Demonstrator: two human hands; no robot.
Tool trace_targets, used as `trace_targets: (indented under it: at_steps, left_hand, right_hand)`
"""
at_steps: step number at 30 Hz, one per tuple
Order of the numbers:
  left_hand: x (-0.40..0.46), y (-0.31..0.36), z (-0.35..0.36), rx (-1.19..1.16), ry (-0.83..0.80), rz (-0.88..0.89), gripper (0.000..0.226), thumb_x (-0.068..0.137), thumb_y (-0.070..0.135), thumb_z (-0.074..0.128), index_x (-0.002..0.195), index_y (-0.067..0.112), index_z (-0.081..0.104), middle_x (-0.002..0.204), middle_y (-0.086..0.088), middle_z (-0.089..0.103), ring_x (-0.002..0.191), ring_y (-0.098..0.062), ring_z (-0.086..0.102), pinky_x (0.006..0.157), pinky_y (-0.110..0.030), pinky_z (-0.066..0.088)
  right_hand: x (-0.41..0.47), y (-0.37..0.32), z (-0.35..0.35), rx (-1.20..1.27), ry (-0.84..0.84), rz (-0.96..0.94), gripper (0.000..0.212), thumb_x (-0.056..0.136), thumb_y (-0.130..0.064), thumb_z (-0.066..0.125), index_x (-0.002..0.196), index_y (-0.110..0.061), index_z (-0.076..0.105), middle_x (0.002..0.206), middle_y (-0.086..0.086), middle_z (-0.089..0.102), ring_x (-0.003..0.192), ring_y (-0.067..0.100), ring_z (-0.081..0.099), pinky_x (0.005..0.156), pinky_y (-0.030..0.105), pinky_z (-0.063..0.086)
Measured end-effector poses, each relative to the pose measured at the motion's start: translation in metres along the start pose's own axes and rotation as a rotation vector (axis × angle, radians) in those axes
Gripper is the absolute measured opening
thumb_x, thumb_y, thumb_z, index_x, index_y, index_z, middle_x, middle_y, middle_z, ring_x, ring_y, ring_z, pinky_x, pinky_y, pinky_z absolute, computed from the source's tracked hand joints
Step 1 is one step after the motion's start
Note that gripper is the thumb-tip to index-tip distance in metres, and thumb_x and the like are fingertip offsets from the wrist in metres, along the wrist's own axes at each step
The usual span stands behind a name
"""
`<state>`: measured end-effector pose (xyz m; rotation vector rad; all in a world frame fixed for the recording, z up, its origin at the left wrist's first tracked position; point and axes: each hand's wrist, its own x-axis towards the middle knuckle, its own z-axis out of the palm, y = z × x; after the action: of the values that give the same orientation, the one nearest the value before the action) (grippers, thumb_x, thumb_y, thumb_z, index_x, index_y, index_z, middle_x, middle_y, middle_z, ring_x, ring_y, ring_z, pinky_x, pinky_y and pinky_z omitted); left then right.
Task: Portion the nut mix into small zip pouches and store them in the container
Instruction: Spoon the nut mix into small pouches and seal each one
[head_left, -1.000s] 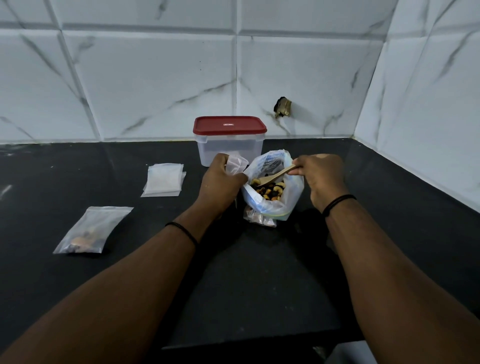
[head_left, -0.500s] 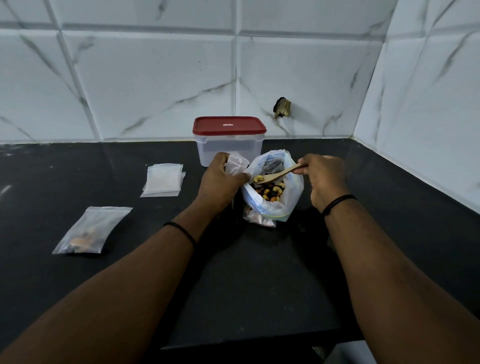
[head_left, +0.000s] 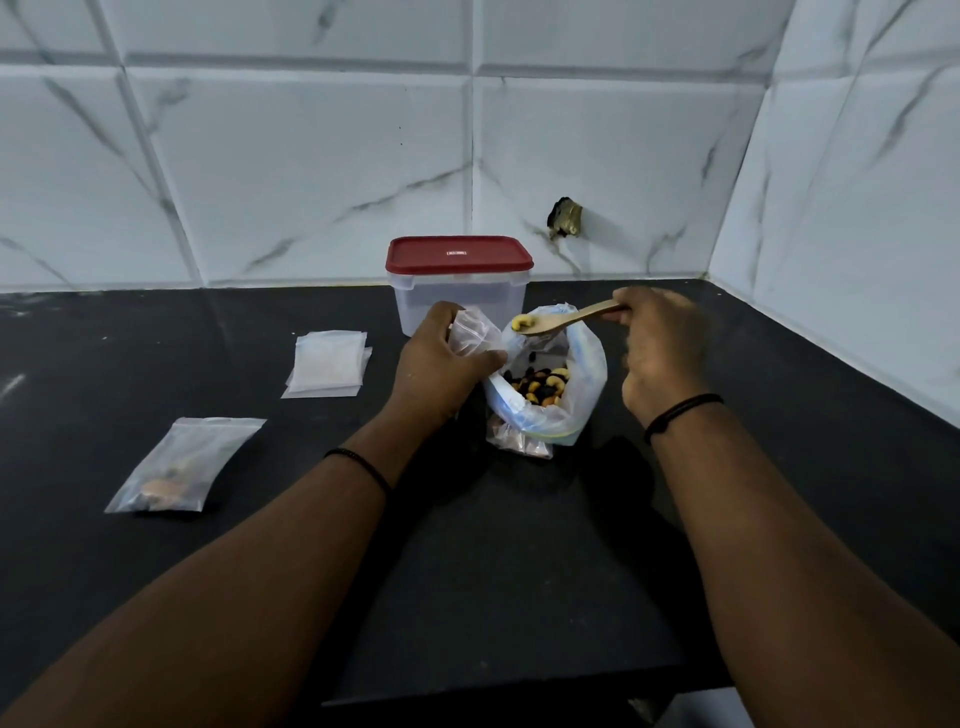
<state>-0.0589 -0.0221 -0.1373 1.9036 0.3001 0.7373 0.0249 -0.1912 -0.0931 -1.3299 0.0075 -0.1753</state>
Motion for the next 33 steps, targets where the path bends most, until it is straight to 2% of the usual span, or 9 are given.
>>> trace_targets:
  at_steps: [3, 5, 10, 14, 19, 22, 26, 28, 33]
  left_hand:
    - [-0.001, 0.000, 0.000, 0.014, -0.007, 0.024, 0.039, 0.076, 0.021, 0.083, 0.105, 0.026, 0.056, 0.094, 0.009, 0.068, 0.085, -0.004, 0.066, 0.073, -0.027, 0.057]
    - [0.000, 0.000, 0.000, 0.014, -0.015, 0.026, 0.039, 0.076, 0.021, 0.083, 0.103, 0.028, 0.056, 0.093, 0.010, 0.067, 0.084, -0.004, 0.067, 0.074, -0.029, 0.058]
    - [0.003, -0.003, 0.000, -0.004, 0.012, 0.034, 0.041, 0.075, 0.022, 0.083, 0.107, 0.022, 0.058, 0.097, 0.005, 0.070, 0.086, -0.010, 0.069, 0.079, -0.038, 0.059]
    - [0.004, -0.005, 0.000, -0.018, 0.048, 0.029, 0.038, 0.075, 0.022, 0.084, 0.103, 0.022, 0.058, 0.096, 0.003, 0.071, 0.088, -0.015, 0.070, 0.081, -0.045, 0.059]
    - [0.004, -0.002, -0.001, 0.008, 0.034, 0.016, 0.041, 0.078, 0.022, 0.082, 0.110, 0.021, 0.056, 0.102, 0.005, 0.068, 0.092, -0.011, 0.067, 0.078, -0.034, 0.057]
    - [0.002, -0.001, -0.002, 0.016, 0.022, 0.003, 0.041, 0.079, 0.023, 0.082, 0.110, 0.021, 0.056, 0.100, 0.004, 0.068, 0.089, -0.011, 0.067, 0.075, -0.031, 0.057]
    - [0.001, 0.001, 0.000, 0.074, -0.054, -0.060, 0.040, 0.079, 0.033, 0.080, 0.108, 0.021, 0.054, 0.098, 0.002, 0.067, 0.089, -0.014, 0.067, 0.076, -0.035, 0.058]
    - [0.000, 0.002, 0.001, 0.112, -0.100, -0.096, 0.041, 0.077, 0.031, 0.080, 0.106, 0.022, 0.053, 0.097, 0.002, 0.067, 0.087, -0.015, 0.067, 0.078, -0.038, 0.058]
    - [-0.001, 0.005, 0.001, 0.153, -0.085, -0.105, 0.038, 0.076, 0.022, 0.076, 0.104, 0.023, 0.051, 0.094, 0.002, 0.065, 0.085, -0.016, 0.066, 0.081, -0.045, 0.058]
  right_hand:
    - [-0.009, -0.001, 0.004, 0.002, -0.064, -0.082, 0.023, 0.087, -0.012, 0.065, 0.065, -0.018, 0.061, 0.068, 0.005, 0.061, 0.047, 0.006, 0.045, 0.046, 0.021, 0.036]
    - [-0.015, -0.001, 0.007, -0.001, -0.146, -0.162, 0.021, 0.089, -0.011, 0.065, 0.070, -0.020, 0.065, 0.071, 0.002, 0.064, 0.054, 0.007, 0.052, 0.050, 0.021, 0.040]
    - [-0.028, -0.004, 0.008, -0.202, -0.541, -0.649, 0.016, 0.092, -0.008, 0.066, 0.092, -0.023, 0.070, 0.095, -0.001, 0.074, 0.088, 0.009, 0.070, 0.076, 0.025, 0.055]
    - [-0.030, -0.006, 0.004, -0.318, -0.670, -0.814, 0.009, 0.093, -0.007, 0.066, 0.097, -0.012, 0.072, 0.094, -0.004, 0.074, 0.088, 0.009, 0.070, 0.080, 0.027, 0.056]
    - [-0.028, -0.008, -0.001, -0.181, -0.531, -0.817, 0.011, 0.094, -0.004, 0.062, 0.098, -0.011, 0.068, 0.096, 0.005, 0.073, 0.093, 0.015, 0.070, 0.084, 0.027, 0.056]
    - [-0.022, -0.007, -0.003, -0.130, -0.313, -0.724, 0.009, 0.096, -0.008, 0.061, 0.097, -0.014, 0.067, 0.092, -0.002, 0.071, 0.086, 0.004, 0.067, 0.075, 0.021, 0.054]
    - [-0.011, -0.002, -0.009, -0.341, -0.059, -0.627, 0.007, 0.095, -0.016, 0.060, 0.094, -0.018, 0.067, 0.082, -0.014, 0.065, 0.078, 0.001, 0.063, 0.067, 0.013, 0.045]
    - [-0.012, 0.002, -0.010, -0.532, -0.082, -0.673, 0.009, 0.095, -0.017, 0.059, 0.092, -0.023, 0.065, 0.083, -0.011, 0.066, 0.080, 0.009, 0.064, 0.065, 0.015, 0.045]
    - [-0.018, 0.007, -0.004, -0.877, -0.195, -0.805, 0.017, 0.095, -0.022, 0.057, 0.100, -0.021, 0.073, 0.092, 0.003, 0.074, 0.087, 0.024, 0.067, 0.076, 0.040, 0.055]
